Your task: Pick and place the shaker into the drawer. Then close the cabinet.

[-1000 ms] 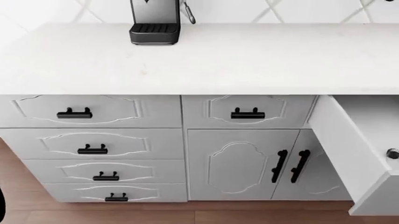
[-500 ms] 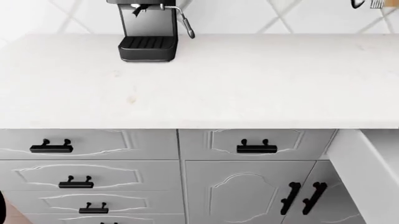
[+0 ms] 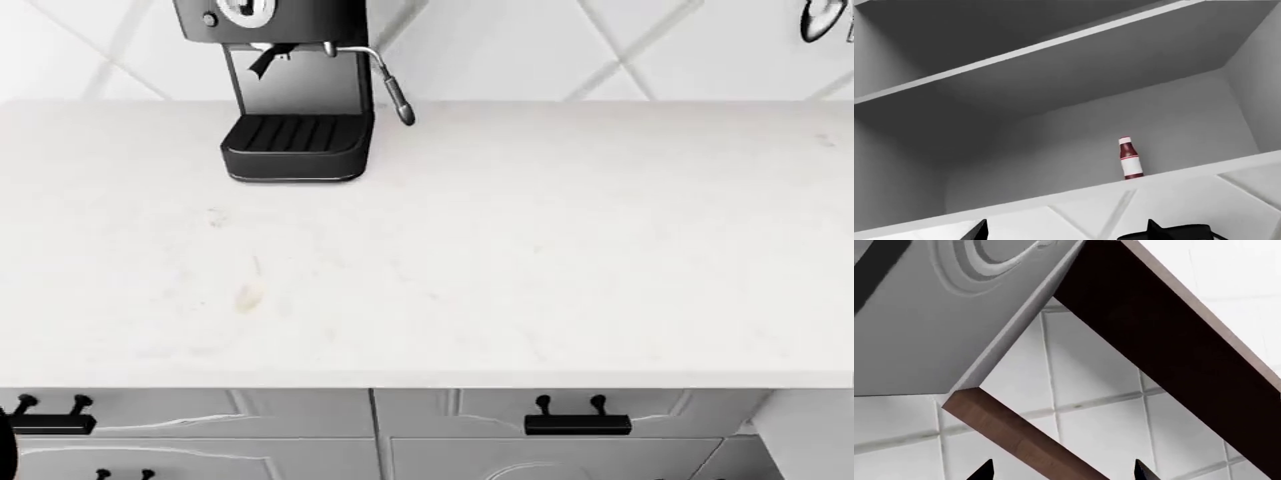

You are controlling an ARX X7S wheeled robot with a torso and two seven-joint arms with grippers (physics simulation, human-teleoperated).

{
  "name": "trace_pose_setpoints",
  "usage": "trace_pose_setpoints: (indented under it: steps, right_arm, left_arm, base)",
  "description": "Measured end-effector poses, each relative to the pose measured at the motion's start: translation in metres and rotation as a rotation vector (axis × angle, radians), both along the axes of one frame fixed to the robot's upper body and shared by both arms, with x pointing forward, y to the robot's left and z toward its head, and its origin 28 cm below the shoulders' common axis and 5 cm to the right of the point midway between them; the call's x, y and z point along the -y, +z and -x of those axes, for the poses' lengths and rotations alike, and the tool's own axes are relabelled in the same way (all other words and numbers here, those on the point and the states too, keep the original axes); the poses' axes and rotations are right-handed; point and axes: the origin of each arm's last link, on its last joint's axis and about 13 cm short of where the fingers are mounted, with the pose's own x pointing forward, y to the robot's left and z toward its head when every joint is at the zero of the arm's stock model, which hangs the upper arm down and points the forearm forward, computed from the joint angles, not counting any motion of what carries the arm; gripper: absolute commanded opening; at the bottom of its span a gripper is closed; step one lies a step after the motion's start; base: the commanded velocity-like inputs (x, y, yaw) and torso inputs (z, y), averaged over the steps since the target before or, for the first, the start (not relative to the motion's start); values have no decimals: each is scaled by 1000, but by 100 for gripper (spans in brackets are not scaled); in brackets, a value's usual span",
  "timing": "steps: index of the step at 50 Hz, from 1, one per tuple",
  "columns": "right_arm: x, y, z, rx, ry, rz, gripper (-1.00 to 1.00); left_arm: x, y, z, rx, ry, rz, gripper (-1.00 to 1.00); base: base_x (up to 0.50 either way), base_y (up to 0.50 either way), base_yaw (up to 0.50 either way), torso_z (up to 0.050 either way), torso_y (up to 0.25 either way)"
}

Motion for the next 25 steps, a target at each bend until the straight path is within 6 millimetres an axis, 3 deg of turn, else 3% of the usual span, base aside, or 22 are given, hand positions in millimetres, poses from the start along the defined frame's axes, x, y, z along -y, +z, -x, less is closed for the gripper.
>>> trace_pose_setpoints:
  steps: [19, 25]
  right_arm:
    - [0, -2, 0, -5, -14, 14, 100]
    - [0, -3, 1, -1, -20, 16, 100]
  left_arm:
    - [1, -4, 0, -7, -13, -1, 100]
    - [2, -5, 0, -9, -18, -1, 100]
  base:
    - [500, 1, 0, 0, 1]
    - [500, 221, 0, 0, 2]
